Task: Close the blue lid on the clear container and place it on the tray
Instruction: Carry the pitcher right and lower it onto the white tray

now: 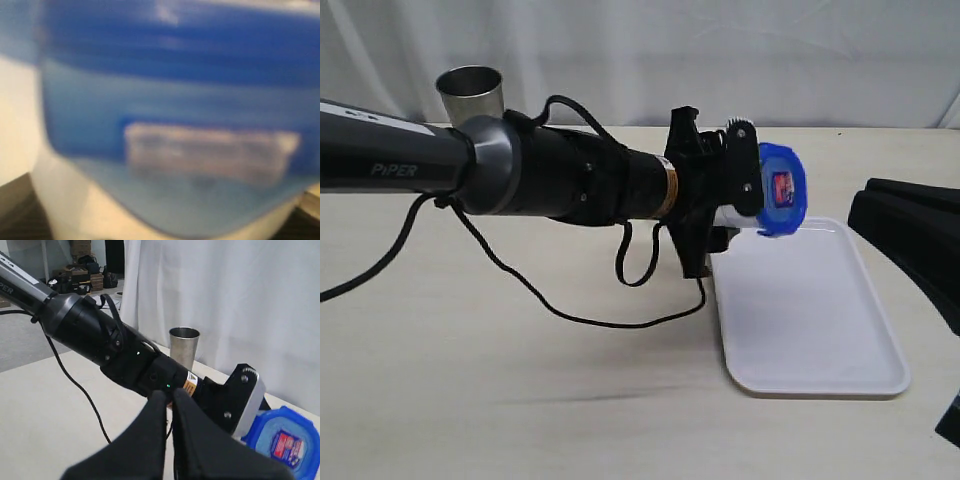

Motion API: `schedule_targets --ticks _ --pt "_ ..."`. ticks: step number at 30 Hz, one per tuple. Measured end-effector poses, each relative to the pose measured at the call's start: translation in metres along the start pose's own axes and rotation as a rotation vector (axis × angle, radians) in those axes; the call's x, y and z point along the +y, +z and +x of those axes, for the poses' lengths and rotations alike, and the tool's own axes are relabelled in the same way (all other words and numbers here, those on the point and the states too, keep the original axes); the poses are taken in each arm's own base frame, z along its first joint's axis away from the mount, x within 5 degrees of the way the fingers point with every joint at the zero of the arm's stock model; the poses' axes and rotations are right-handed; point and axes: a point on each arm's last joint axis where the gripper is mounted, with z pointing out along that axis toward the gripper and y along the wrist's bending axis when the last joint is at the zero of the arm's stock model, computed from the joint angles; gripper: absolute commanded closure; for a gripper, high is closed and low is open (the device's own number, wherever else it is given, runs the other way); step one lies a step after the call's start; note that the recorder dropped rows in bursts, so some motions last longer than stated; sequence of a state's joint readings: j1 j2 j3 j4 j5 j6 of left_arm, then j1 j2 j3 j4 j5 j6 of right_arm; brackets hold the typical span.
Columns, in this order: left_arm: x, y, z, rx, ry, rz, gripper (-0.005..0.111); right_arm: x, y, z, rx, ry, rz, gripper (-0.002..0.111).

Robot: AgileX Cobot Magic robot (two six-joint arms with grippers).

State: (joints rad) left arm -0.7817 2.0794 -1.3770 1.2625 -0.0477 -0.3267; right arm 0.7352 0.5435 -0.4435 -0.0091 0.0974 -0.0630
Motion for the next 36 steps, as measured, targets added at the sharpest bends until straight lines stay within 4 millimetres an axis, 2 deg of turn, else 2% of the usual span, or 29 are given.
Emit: schedule_targets --ticks 4,8,11,16,20,25,28,31,36 --pt "0.015 -0.006 -0.001 -0.274 -0.305 0.067 0.107 0.000 0.000 0.000 0.000 0.000 0.000 0.104" --pt "0.028 -0.016 -0.004 -0.504 -0.506 0.139 0.107 0.000 0.000 0.000 0.000 0.000 0.000 0.104" --pt "0.024 -0.014 -0.008 -0.615 -0.606 0.187 0.107 0.000 0.000 0.000 0.000 0.000 0.000 0.104" --pt "0.005 0.006 -0.010 -0.735 -0.737 0.248 0.107 0.000 0.000 0.000 0.000 0.000 0.000 0.104" --pt "-0.017 0.030 -0.015 -0.752 -0.759 0.301 0.107 0.000 0.000 0.000 0.000 0.000 0.000 0.104" --pt "-0.045 0.057 -0.030 -0.745 -0.742 0.357 0.107 0.000 0.000 0.000 0.000 0.000 0.000 0.104" --pt "-0.066 0.075 -0.042 -0.669 -0.682 0.383 0.107 0.000 0.000 0.000 -0.002 0.002 0.000 0.104" --pt "-0.075 0.081 -0.048 -0.631 -0.594 0.402 0.107 0.000 0.000 0.000 -0.002 0.002 0.000 0.104" --pt "-0.074 0.084 -0.046 -0.608 -0.577 0.394 0.107 0.000 0.000 0.000 -0.002 0.002 0.000 0.104"
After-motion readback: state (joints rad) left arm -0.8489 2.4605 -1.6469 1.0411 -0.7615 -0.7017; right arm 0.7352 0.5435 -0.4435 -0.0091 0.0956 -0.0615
